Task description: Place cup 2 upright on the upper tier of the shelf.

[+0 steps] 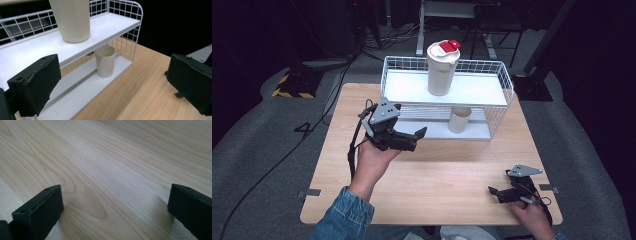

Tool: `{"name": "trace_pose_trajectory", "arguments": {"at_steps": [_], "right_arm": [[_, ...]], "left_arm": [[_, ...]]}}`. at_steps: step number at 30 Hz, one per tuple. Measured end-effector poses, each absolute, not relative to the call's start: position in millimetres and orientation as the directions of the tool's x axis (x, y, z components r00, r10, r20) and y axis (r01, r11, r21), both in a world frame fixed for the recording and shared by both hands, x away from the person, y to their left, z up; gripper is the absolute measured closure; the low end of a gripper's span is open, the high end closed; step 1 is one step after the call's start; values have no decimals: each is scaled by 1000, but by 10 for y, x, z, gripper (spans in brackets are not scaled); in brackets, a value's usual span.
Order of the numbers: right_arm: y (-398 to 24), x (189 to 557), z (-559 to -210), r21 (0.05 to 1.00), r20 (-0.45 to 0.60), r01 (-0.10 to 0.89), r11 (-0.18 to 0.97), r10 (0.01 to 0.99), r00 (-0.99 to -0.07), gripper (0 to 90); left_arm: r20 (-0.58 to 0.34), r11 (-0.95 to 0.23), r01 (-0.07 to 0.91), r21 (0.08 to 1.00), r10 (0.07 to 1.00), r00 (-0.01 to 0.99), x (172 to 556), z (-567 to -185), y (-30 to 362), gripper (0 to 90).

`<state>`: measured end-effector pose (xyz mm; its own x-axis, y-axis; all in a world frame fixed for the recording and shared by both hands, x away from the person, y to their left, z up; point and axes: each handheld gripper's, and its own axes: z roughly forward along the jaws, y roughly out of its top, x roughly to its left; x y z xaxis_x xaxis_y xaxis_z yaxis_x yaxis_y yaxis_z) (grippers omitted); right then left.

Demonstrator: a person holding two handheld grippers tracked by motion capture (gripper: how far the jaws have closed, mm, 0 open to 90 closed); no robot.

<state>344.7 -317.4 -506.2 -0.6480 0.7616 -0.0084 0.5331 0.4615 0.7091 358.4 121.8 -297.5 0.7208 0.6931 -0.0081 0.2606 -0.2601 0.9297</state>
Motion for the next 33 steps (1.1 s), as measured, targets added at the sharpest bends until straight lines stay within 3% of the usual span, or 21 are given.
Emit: {"name": "trace_pose_trajectory", "arguments": {"at_steps": [33], "right_arm": [[-3173,3446,-5061,709,-7,535,460,762,-647,2]], "left_arm": [[-48,-329,430,841,745,665,3186,-4203,1517,0]]}}
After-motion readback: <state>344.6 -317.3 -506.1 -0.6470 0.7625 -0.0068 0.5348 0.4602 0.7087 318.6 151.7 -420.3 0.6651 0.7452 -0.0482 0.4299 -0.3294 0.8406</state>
